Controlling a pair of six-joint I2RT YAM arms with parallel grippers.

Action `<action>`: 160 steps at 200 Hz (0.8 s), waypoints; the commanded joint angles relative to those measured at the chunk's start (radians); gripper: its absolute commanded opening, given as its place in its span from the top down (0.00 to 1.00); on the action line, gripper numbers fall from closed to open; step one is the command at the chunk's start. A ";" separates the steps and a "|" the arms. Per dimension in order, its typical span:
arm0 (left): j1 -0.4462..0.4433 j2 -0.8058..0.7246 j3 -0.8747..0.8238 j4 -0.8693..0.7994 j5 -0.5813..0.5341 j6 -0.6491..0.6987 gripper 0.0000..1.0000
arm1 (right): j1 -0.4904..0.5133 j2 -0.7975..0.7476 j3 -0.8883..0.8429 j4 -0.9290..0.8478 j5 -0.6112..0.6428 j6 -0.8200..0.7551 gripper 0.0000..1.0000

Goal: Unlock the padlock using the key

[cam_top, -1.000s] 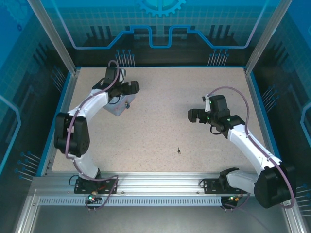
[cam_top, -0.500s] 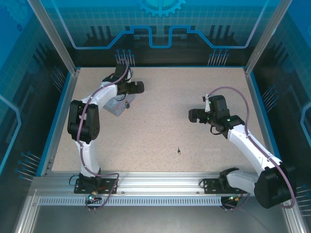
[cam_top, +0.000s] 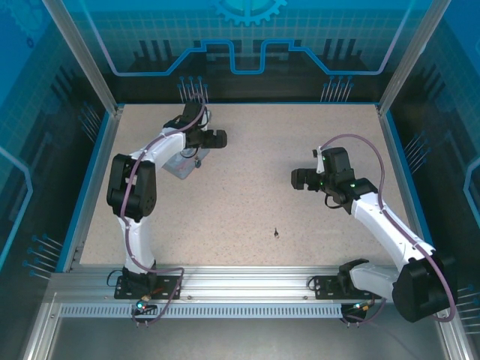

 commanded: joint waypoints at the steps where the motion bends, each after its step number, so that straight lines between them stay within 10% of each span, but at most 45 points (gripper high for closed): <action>1: -0.037 -0.030 -0.075 -0.036 0.047 0.019 0.01 | 0.012 -0.024 -0.010 -0.021 0.014 0.007 0.00; 160: -0.409 -0.315 -0.424 0.065 0.101 -0.144 0.01 | 0.045 -0.006 -0.014 -0.041 0.029 0.030 0.00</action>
